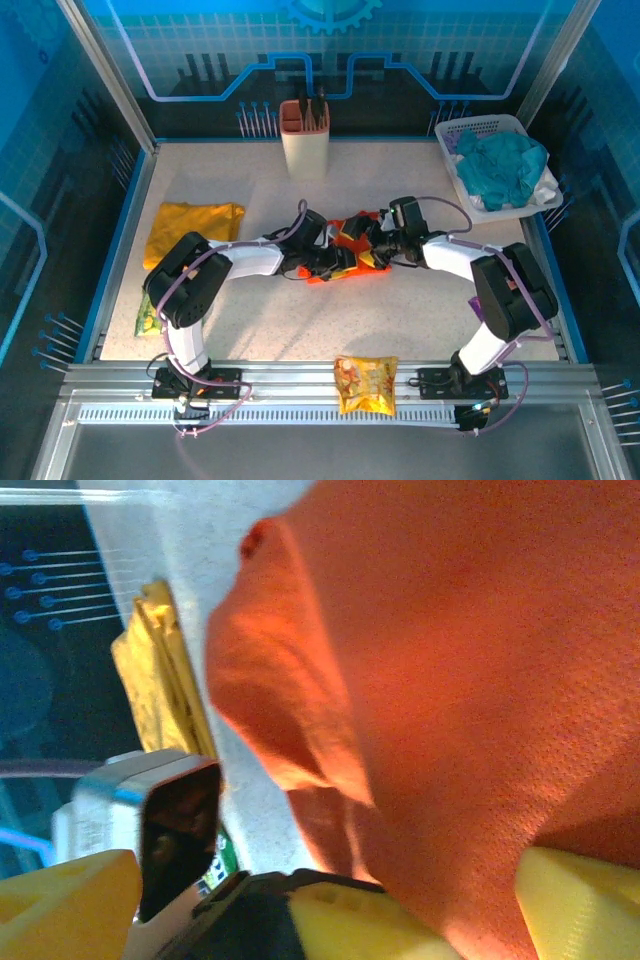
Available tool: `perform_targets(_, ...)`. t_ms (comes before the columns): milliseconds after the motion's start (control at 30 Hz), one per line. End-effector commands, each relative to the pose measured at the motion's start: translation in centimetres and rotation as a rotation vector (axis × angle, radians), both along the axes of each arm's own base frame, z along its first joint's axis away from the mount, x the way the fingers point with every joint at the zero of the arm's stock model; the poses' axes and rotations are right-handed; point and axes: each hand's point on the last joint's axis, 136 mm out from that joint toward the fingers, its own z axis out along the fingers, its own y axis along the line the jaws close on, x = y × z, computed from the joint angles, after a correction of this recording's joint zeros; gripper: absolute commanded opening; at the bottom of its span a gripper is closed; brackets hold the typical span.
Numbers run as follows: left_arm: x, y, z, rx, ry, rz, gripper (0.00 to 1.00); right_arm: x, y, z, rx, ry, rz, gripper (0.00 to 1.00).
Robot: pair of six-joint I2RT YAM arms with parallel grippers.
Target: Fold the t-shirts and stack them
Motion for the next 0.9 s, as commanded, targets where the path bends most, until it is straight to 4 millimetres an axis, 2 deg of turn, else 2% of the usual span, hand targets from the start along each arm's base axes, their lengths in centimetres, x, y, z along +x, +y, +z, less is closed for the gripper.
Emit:
perform_targets(0, -0.2, 1.4, -2.0, 0.064, 0.021, 0.025, 0.43, -0.8, -0.4, -2.8, -0.036, 0.05, -0.017, 0.96)
perform_targets(167, -0.9, 3.1, -3.6, 0.056, 0.074, 0.062, 0.42, -1.6, -1.3, -4.9, -0.083, 0.084, -0.019, 0.96)
perform_targets(333, -1.8, 5.6, -5.6, 0.064, 0.145, 0.114, 0.42, -1.8, -1.9, -5.4, -0.096, 0.083, -0.008, 0.95)
perform_targets(467, -1.9, 7.5, -6.1, 0.044, 0.187, 0.171, 0.42, -1.8, -2.0, -5.1, -0.104, 0.067, 0.009, 0.95)
perform_targets(567, -1.7, 8.6, -5.3, 0.025, 0.199, 0.198, 0.42, -1.7, -1.8, -4.6, -0.099, 0.05, 0.027, 0.95)
perform_targets(667, -1.0, 9.8, -3.2, 0.015, 0.171, 0.203, 0.43, -1.3, -1.1, -3.5, -0.088, 0.019, 0.066, 0.96)
perform_targets(867, 0.0, 15.2, 0.8, 0.164, 0.081, 0.207, 0.47, -0.9, -0.8, -1.7, -0.112, -0.024, 0.1, 0.97)
